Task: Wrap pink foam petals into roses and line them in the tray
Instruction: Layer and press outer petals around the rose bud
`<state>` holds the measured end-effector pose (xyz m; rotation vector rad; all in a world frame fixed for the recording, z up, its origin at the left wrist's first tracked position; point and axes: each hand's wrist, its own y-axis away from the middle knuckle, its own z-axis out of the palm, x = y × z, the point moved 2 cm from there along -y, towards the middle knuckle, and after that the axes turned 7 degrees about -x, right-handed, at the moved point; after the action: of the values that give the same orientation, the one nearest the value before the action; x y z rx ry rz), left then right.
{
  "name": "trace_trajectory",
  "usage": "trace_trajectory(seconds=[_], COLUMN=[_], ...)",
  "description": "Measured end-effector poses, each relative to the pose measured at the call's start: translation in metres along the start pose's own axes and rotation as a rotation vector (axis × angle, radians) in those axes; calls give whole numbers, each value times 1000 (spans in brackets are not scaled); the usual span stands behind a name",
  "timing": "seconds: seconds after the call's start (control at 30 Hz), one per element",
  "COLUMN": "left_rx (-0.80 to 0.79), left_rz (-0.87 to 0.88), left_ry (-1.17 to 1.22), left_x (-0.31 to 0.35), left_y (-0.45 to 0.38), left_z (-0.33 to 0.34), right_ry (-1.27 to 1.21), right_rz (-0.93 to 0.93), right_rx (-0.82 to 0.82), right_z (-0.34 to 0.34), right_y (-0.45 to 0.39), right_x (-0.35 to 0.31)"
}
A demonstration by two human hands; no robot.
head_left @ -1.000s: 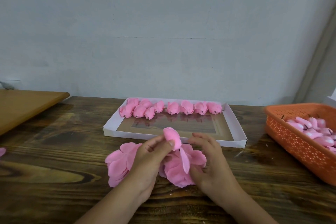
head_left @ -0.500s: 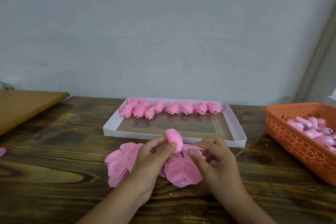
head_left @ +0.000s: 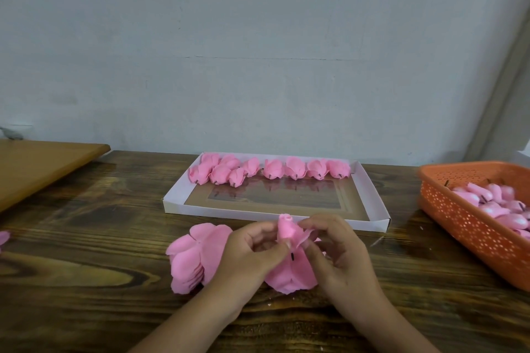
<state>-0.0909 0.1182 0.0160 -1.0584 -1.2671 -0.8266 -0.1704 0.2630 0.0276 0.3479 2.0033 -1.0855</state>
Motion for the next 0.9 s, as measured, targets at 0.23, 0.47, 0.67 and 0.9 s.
trace_trajectory(seconds=[0.23,0.47,0.67,0.9], left_rx=[-33,15,75,82], left_rz=[83,162,217,210], left_ry=[-122,-116,-156,-160], left_x=[-1,0,1,0], left_y=[-1,-1,1,1], left_z=[3,4,3,4], right_ry=[-122,-45,-178,-264], right_rz=[117,113,167,154], right_rx=[51,99,61,42], right_z=[1,3,8,10], right_y=[3,2,4,2], right_x=[5,4,8,10])
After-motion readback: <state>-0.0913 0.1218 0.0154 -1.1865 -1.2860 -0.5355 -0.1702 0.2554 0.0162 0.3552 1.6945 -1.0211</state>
